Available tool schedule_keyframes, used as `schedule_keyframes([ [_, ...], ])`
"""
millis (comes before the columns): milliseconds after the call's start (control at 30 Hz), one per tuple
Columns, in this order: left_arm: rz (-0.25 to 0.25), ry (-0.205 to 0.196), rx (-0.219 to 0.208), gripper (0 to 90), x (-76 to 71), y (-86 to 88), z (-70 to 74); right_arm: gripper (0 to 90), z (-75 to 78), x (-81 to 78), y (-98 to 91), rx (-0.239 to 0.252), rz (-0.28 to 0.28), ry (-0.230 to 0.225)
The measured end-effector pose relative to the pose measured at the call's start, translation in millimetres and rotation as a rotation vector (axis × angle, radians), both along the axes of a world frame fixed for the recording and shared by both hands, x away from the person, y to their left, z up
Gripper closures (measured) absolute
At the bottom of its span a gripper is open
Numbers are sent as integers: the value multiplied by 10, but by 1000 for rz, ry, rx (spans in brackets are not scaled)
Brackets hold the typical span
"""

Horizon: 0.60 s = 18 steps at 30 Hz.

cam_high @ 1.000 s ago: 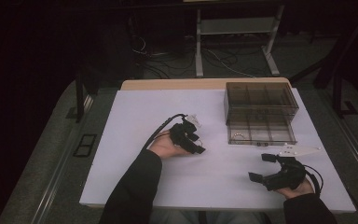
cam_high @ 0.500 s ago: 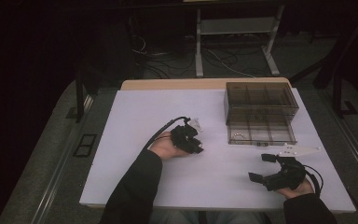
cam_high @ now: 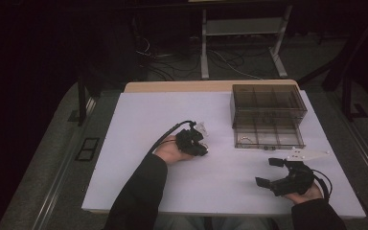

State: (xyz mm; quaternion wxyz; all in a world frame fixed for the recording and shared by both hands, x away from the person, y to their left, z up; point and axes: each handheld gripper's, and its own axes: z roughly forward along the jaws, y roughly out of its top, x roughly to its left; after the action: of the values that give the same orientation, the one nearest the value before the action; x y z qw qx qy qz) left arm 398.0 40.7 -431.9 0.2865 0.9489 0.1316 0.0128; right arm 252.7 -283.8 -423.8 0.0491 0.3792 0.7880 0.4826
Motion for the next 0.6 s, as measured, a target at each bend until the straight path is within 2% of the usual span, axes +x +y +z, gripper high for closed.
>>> schedule_keyframes([
  [400,-4,2,-3,862,10,12,-6,0,-2,2,2,0,1,0],
  [600,22,44,-28,863,47,35,-11,0,-2,2,2,-1,2,0],
])
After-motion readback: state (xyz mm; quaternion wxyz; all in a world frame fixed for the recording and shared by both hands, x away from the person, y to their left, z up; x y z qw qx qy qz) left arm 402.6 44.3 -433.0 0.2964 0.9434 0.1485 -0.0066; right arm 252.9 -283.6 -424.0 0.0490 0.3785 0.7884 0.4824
